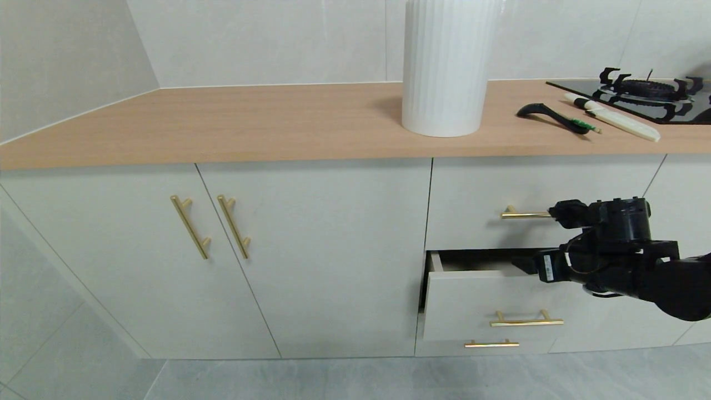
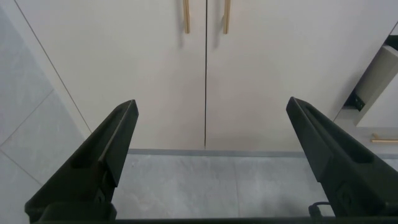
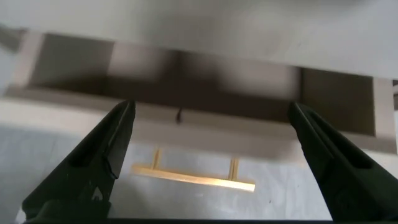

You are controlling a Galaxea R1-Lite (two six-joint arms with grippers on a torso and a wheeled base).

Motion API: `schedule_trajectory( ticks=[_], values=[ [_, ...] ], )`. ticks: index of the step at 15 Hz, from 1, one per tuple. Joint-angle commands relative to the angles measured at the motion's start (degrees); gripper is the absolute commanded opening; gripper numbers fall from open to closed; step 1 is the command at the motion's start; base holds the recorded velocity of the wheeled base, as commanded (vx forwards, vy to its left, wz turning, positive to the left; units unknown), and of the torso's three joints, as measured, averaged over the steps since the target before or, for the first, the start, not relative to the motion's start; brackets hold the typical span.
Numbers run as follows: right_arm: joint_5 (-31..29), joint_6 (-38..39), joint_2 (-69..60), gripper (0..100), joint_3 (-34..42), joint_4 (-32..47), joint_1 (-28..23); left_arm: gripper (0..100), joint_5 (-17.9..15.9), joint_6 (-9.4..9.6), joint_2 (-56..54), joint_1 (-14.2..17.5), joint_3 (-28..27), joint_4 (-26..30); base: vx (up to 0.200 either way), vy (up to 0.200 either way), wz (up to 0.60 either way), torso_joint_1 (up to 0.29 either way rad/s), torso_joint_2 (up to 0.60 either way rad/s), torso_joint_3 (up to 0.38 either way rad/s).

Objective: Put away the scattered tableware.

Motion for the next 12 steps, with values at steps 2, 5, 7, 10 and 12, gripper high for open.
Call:
schedule_trajectory(
  ticks=[2, 5, 7, 10, 12],
  values=[
    [-0.98, 0.05, 4.61, 100, -0.07, -2.58, 0.0, 100, 0.04, -0.03, 0.09, 0.01, 0.0, 0.0, 0.0, 0.0, 0.0, 0.0, 0.0, 0.0],
    [-1.07, 0.49, 5.58, 100, -0.25, -3.63, 0.0, 100, 0.04, -0.03, 0.09, 0.01, 0.0, 0.0, 0.0, 0.0, 0.0, 0.0, 0.0, 0.0],
    [-1.07, 0.58, 5.66, 100, -0.07, -4.34, 0.0, 100, 0.04, -0.03, 0.09, 0.01, 0.0, 0.0, 0.0, 0.0, 0.0, 0.0, 0.0, 0.0],
    [-1.07, 0.49, 5.31, 100, 0.1, -3.99, 0.0, 100, 0.04, 0.05, 0.09, 0.01, 0.0, 0.0, 0.0, 0.0, 0.0, 0.0, 0.0, 0.0],
    [-1.07, 0.41, 4.87, 100, 0.28, -3.19, 0.0, 100, 0.04, -0.03, 0.09, 0.01, 0.0, 0.0, 0.0, 0.0, 0.0, 0.0, 0.0, 0.0]
  ],
)
